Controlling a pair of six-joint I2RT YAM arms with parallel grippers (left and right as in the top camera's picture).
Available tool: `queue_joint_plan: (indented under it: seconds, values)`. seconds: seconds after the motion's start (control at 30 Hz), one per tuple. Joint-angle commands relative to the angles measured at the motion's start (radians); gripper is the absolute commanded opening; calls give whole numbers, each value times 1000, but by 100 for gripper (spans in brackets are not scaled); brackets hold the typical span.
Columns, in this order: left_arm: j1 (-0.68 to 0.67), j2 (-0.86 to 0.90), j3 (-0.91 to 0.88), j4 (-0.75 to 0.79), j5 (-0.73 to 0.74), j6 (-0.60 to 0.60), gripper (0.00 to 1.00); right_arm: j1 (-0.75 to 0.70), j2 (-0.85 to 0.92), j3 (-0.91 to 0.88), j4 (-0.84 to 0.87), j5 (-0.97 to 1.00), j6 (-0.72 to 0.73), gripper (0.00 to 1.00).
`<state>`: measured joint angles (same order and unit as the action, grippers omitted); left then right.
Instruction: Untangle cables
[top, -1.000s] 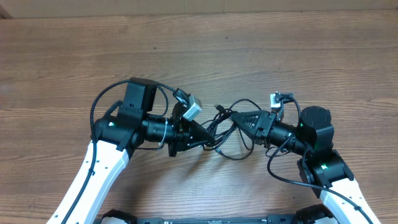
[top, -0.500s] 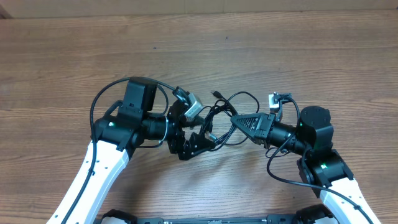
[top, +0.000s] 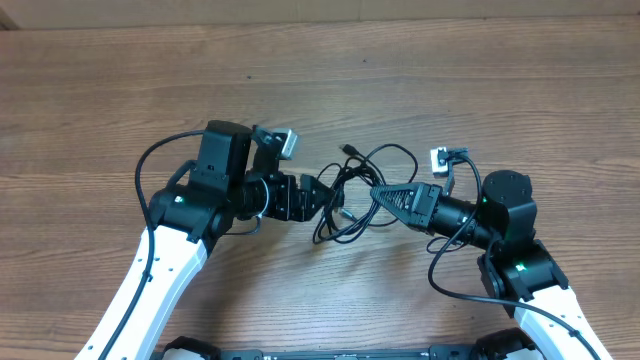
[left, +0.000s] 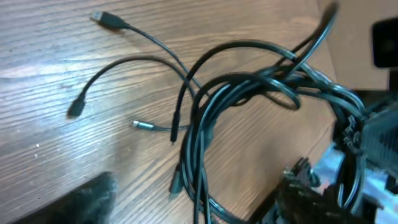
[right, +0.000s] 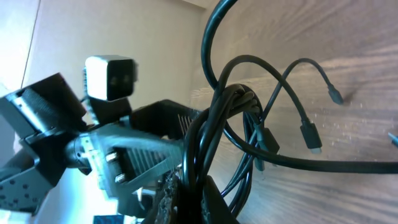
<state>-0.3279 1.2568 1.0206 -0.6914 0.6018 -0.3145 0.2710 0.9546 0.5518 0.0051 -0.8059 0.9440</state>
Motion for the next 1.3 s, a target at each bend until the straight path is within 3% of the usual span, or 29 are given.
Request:
queue_joint_plan:
  seconds: [0.0,0.1,0.13,0.23,0.33,0.5,0.73,0.93,1.27]
  values:
    - [-7,22,22,-22,-14,-28,60,10,-3,26,47,-37,-63,4]
    - [-7,58,21,-42,2,2,58,10,-3,26,78,-67,-63,4]
    - [-7,69,21,-44,2,5,54,10,-3,26,82,-77,-64,4]
    - [-6,124,21,-26,7,5,25,10,-3,26,84,-114,-82,4]
    - [-6,155,21,13,81,27,24,10,-2,26,84,-143,-85,4]
    - [-6,183,21,62,290,132,12,10,-2,26,84,-157,-90,4]
    - [-7,183,21,73,358,139,6,10,2,26,84,-157,-113,4]
    - [-6,183,21,70,610,328,14,10,42,26,84,-153,-112,4]
    - [-6,183,21,68,656,346,11,10,154,26,78,-127,-112,4]
